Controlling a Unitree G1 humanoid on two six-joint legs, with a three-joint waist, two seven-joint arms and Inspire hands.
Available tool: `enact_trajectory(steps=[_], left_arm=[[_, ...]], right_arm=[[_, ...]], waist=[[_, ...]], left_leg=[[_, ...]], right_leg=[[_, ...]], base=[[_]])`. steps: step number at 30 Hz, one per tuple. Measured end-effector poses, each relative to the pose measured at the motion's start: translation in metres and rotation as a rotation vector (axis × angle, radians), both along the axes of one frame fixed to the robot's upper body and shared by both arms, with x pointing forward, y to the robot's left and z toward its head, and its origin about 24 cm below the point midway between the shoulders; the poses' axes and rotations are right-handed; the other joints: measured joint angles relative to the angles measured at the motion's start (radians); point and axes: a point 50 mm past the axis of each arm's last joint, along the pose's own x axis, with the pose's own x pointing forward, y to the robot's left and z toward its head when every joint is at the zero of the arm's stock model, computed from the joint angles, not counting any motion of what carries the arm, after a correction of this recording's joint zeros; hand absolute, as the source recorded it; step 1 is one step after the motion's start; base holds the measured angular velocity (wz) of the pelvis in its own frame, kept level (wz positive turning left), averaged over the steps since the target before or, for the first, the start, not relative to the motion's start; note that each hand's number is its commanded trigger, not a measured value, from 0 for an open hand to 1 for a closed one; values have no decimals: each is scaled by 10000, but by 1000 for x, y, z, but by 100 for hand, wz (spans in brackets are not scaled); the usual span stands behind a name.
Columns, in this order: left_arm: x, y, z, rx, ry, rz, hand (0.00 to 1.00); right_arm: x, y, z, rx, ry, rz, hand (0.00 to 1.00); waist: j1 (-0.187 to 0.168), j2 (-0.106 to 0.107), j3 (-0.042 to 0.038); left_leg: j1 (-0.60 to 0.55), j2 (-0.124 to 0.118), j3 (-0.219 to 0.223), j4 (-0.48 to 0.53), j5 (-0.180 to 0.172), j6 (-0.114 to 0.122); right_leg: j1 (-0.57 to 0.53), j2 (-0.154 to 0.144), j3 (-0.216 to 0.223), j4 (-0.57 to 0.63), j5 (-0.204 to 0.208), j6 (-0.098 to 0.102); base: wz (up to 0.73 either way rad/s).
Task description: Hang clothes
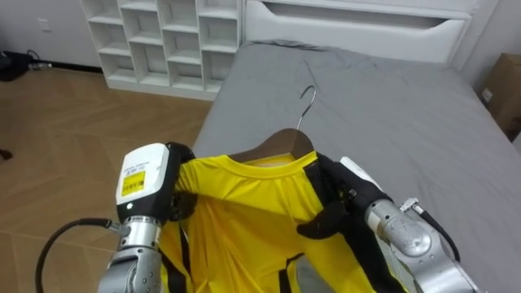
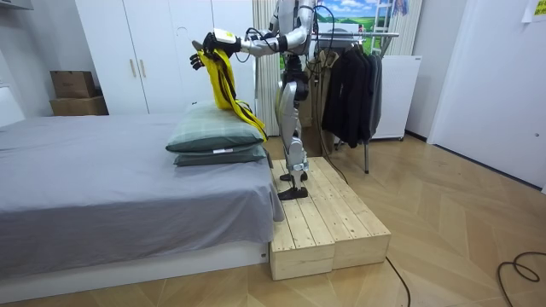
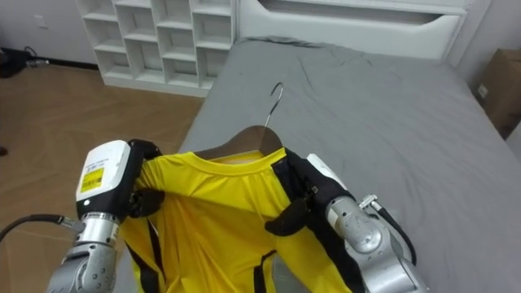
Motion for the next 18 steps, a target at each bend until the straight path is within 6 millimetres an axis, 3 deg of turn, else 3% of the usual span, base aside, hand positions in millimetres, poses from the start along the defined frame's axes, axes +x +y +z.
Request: enact_trajectory(steps=[15, 18], left_arm=[[0, -1, -1, -131, 35, 59, 100], [0, -1, -1, -150, 28, 67, 100]], right_arm=[[2, 4, 0, -210, -267, -181, 0], [2, 4, 1, -931, -568, -170, 0]], waist=[[6, 0, 20], [-44, 0, 20]], left_leg=[[-20, -23, -138, -36, 2, -3], [-34, -40, -162, -58, 2, -3]], right_leg=[[9, 12, -167, -19, -1, -1], [10, 1, -211, -24, -1, -1]], base=[[2], [3]])
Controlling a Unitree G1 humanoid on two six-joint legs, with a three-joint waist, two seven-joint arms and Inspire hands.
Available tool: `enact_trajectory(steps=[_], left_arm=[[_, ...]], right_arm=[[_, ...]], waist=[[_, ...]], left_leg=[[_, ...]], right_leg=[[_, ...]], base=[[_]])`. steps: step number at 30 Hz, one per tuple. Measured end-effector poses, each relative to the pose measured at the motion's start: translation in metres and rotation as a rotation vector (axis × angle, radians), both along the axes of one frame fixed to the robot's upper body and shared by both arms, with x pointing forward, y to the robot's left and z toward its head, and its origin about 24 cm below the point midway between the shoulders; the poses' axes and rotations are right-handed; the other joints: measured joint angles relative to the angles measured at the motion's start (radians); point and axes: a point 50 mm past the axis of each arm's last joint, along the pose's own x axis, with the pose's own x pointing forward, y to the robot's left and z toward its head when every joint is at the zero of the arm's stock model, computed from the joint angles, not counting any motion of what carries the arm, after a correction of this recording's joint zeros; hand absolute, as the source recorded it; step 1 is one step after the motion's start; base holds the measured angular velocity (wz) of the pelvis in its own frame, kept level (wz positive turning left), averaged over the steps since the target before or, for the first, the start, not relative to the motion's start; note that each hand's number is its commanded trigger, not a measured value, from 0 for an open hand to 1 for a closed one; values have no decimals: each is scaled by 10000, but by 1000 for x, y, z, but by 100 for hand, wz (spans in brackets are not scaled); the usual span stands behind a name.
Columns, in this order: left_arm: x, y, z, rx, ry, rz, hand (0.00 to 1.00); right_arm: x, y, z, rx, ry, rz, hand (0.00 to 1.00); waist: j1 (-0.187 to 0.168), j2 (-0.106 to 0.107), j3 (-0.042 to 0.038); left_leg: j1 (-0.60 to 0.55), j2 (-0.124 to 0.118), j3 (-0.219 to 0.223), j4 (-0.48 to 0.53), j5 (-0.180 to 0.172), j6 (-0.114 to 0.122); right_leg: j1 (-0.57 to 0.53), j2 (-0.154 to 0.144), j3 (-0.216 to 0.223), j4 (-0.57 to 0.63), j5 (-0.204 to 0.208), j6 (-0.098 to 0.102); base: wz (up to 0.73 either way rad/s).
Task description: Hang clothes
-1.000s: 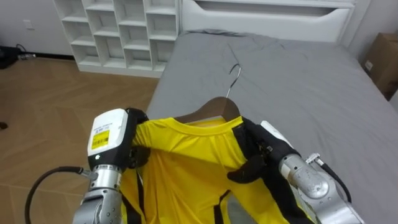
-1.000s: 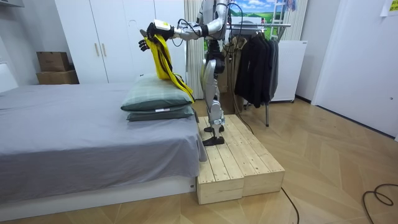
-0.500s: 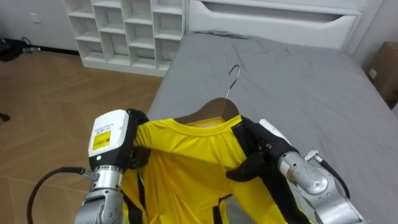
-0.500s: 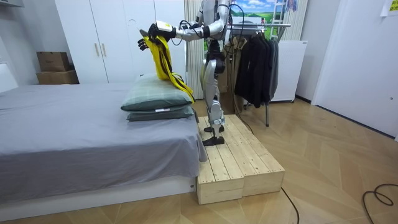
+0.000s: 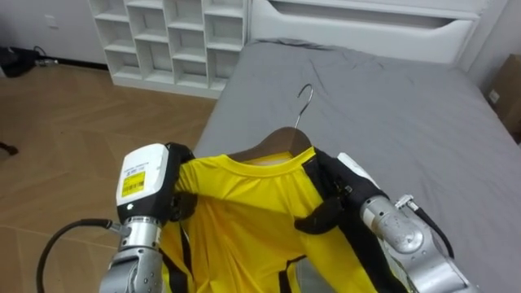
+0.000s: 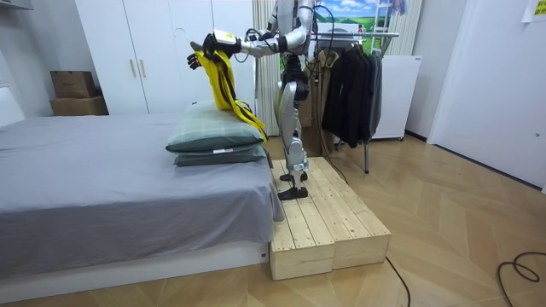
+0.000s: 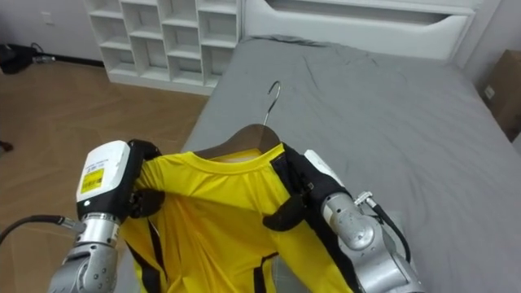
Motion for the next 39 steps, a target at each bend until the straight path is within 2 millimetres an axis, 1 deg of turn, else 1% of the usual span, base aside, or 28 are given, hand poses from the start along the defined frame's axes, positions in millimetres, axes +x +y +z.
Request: enact_trajectory(steps=[4, 6, 8, 9, 12, 14, 18, 21, 26, 29, 30, 31, 32, 33, 36, 39], left_arm=[[0, -2, -1, -304, -61, 28, 100], [-1, -2, -1, -503, -147, 74, 100], [0, -3, 1, -572, -319, 5, 100], [0, -4, 1, -584, -379, -23, 100], [0, -4, 2, -690, -471, -65, 100], [0, -3, 2, -769, -480, -34, 100], [0, -4, 2, -787, -483, -45, 100], [0, -4, 2, -797, -481, -55, 100], [0, -6, 2, -864, -479, -62, 100], [0, -6, 2, -871, -477, -65, 100], [0, -6, 2, -874, -477, -66, 100], [0, -6, 2, -872, -476, -67, 100], [0, -6, 2, -871, -476, -67, 100], [0, -6, 2, -869, -470, -67, 100], [0, -7, 1, -910, -463, -72, 100], [0, -8, 1, -899, -452, -120, 100]], right_arm=[[1, 0, 3, -1577, -919, 57, 0], [1, 1, 6, -1847, -1348, 43, 0], [2, 1, 9, -2273, -1874, -84, 0], [2, 1, 10, -2342, -2000, -141, 0], [2, 4, 12, -2850, -2635, -329, 0], [2, 7, 13, -3180, -3047, -417, 0], [1, 8, 12, -3390, -3524, -577, 0], [-2, 7, 8, -3306, -3677, -784, 0], [-4, 3, 4, -3363, -3711, -1053, 0], [-4, 1, 0, -3393, -3653, -1104, 0], [-5, 1, -1, -3416, -3616, -1132, 14], [-5, 0, -2, -3426, -3590, -1158, 58], [-5, 0, -3, -3431, -3590, -1181, 76], [-5, 0, -3, -3440, -3571, -1193, 100], [-5, -1, -4, -3461, -3541, -1211, 100], [-7, -4, -10, -3490, -3269, -1233, 100]], waist=[[16, 2, 2], [-1, 7, 6], [-71, 11, 9], [-83, 16, 16], [-147, 95, 82], [-173, 112, 93], [-230, 122, 95], [-230, 146, 95], [-239, 260, 88], [-261, 352, 58], [-262, 377, 45], [-257, 393, 35], [-254, 396, 34], [-254, 399, 36], [-258, 399, 35], [-295, 416, 27]], left_leg=[[-8, -20, -43, 0, 0, 1], [-14, -32, -57, 3, 0, 1], [-102, -58, -149, 70, 0, 2], [-128, -65, -179, 79, 0, 2], [-222, -83, -246, 153, 0, 2], [-334, -84, -254, 174, 16, 1], [-396, -95, -298, 209, 29, 0], [-427, -104, -314, 218, 27, 2], [-473, -113, -357, 235, 27, 2], [-452, -135, -453, 235, 28, 1], [-435, -138, -476, 235, 31, -2], [-414, -138, -494, 235, 32, -5], [-401, -138, -502, 235, 33, -6], [-371, -139, -511, 235, 34, -7], [-310, -152, -508, 229, 33, -6], [-241, -152, -503, 227, 33, -6]], right_leg=[[-1, -12, 10, -14, 0, 0], [7, -18, -1, -19, 0, 0], [0, -28, -112, -26, -1, 0], [-9, -31, -152, -27, -1, 1], [-28, -30, -258, -27, -3, 5], [-115, -24, -268, -24, -6, 9], [-170, -19, -284, -12, -5, 9], [-193, -20, -286, -12, -5, 9], [-223, -15, -281, -11, -5, 9], [-188, -7, -277, -13, -6, 9], [-164, -4, -271, -16, -6, 8], [-139, 0, -271, -18, -6, 8], [-124, 2, -273, -19, -6, 8], [-78, 4, -274, -39, -6, 8], [16, 4, -263, -116, -6, 8], [95, 3, -262, -130, -5, 8]], base=[[2], [2], [12], [13], [7], [2], [2], [0], [0], [5], [6], [5], [4], [0], [0], [0]])
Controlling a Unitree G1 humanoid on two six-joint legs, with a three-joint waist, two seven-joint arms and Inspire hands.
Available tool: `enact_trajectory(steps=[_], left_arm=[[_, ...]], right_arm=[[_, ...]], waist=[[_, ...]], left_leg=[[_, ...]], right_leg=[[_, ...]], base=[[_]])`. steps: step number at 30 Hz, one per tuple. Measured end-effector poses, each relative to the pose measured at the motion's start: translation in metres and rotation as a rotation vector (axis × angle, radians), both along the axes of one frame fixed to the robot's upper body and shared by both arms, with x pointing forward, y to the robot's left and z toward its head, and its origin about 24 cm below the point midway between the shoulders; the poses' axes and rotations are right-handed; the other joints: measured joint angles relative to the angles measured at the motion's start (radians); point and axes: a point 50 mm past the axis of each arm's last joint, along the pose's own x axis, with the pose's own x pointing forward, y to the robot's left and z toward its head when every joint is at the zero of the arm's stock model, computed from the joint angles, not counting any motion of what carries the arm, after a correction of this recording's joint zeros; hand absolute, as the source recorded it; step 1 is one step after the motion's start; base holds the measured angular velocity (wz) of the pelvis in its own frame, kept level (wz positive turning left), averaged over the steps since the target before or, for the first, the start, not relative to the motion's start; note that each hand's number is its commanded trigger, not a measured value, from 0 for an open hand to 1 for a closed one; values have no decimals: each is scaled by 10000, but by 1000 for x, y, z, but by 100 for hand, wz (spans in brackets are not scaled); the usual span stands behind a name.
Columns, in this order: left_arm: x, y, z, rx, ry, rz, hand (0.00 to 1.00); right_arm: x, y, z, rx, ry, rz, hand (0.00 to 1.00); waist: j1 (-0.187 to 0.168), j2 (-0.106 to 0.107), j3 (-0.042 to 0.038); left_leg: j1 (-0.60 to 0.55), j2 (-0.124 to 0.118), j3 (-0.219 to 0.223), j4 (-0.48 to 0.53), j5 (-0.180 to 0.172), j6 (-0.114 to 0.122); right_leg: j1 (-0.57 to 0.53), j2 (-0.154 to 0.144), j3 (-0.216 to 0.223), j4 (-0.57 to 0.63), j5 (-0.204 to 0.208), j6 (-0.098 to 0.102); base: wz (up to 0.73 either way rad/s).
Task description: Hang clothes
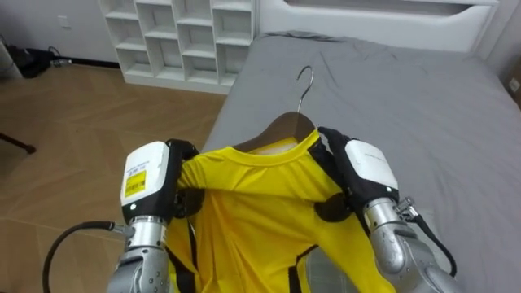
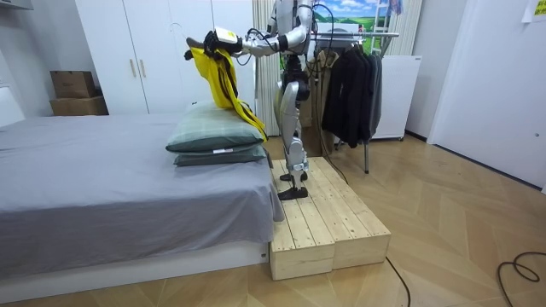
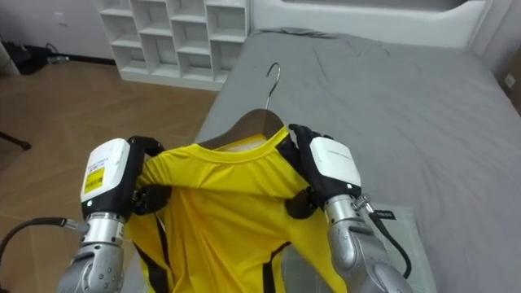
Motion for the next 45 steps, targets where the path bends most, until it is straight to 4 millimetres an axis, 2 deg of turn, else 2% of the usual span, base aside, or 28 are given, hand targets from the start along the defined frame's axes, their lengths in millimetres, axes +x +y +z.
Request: enact_trajectory(steps=[4, 12, 25, 38, 45], left_arm=[[0, 1, -3, 25, 122, 19, 100], [-1, -4, -5, 42, 185, -245, 100], [-1, 8, -6, -54, 229, 128, 100], [-1, 6, -7, -130, 311, 1, 100], [-1, 5, -7, -207, 358, -41, 100]], right_arm=[[-1, -9, -6, 42, 267, -376, 100], [0, -18, -3, 745, 77, -1007, 100], [-3, -13, -5, 1163, 18, -461, 100], [-6, -16, -11, 1076, 282, -633, 100], [-6, -17, -12, 1137, 375, -685, 100]], waist=[[-12, 64, 2], [-44, 80, 1], [-228, 80, 1], [-228, 70, 7], [-235, 45, 0]], left_leg=[[18, 2, 12, 4, 6, -8], [86, 6, 29, -37, 9, -12], [164, 8, 33, -78, 10, -12], [273, 8, 48, -86, 9, -11], [243, 54, 242, -68, 9, -11]], right_leg=[[12, 0, 13, 0, 0, 0], [47, 2, 27, -4, 0, 0], [111, 0, 37, -13, 0, 0], [213, -10, 41, -6, 0, 0], [97, -7, 260, 56, 0, 1]], base=[[0], [0], [0], [0], [-9]])
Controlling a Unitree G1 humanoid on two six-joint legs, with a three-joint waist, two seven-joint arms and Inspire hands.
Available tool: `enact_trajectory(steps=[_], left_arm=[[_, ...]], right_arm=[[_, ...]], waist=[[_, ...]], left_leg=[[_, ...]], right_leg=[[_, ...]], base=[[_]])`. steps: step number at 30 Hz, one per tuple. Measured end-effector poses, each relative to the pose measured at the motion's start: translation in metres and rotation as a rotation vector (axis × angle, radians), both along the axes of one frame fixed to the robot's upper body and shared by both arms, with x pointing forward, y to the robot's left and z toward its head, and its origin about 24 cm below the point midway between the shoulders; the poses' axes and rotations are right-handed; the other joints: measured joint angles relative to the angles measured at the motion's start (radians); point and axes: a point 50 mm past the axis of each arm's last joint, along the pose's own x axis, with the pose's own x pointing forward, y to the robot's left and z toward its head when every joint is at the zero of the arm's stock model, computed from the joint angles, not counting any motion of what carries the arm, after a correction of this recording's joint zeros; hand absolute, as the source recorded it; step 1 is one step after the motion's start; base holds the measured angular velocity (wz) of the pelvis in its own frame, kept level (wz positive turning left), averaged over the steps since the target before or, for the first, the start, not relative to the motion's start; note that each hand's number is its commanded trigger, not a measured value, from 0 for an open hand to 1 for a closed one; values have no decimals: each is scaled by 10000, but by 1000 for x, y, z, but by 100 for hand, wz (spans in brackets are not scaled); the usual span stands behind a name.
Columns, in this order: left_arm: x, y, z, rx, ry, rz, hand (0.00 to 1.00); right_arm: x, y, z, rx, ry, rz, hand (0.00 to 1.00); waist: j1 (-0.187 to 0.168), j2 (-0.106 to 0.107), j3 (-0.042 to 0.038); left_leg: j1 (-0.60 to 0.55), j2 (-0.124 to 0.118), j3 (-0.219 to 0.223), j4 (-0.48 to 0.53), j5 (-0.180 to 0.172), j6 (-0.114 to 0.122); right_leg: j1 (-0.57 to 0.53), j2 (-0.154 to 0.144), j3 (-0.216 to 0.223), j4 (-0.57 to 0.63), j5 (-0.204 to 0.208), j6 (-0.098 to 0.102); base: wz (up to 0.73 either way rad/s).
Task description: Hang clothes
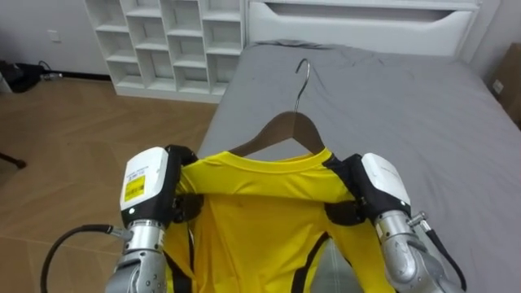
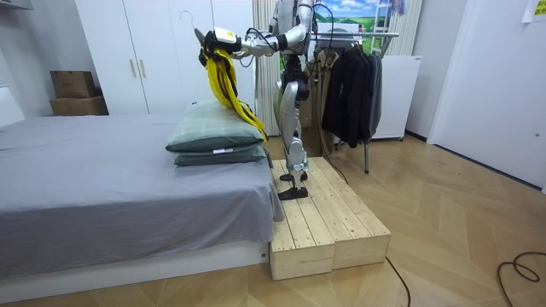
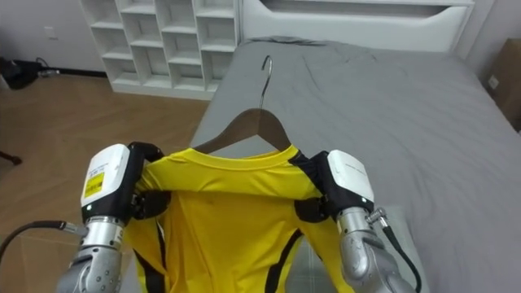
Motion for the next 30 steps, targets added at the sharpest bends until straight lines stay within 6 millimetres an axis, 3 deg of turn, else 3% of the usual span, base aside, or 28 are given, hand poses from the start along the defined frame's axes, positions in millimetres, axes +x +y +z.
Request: enact_trajectory(steps=[7, 8, 9, 10, 30], left_arm=[[-1, -6, -5, -21, 206, -227, 100], [-1, -6, -5, -38, 241, -240, 85], [-2, -6, -7, -67, 317, -232, 13], [-2, -6, -8, -50, 382, -240, 0], [-3, -16, -12, -479, 592, -624, 0]], right_arm=[[-7, -6, -8, 39, 300, -164, 100], [-8, -7, -9, 45, 336, -180, 100], [-9, -7, -11, 68, 422, -201, 100], [-11, -7, -13, 99, 516, -241, 100], [-16, -6, -22, -113, 1069, -211, 100]], waist=[[25, -124, -80], [27, -124, -80], [20, -123, -81], [1, -123, -81], [26, -122, -80]], left_leg=[[67, 25, 95, 6, 2, 3], [67, 25, 100, 11, 2, 4], [71, 25, 105, 24, 2, 4], [78, 24, 90, 44, 2, 4], [48, 24, 117, 126, 6, 12]], right_leg=[[-10, -4, 114, 92, 0, 0], [-9, -4, 124, 93, 0, 1], [1, -4, 133, 91, 0, 1], [23, -2, 123, 91, 1, 1], [30, 3, 187, 97, -1, 4]], base=[[-3], [0], [0], [0], [0]])
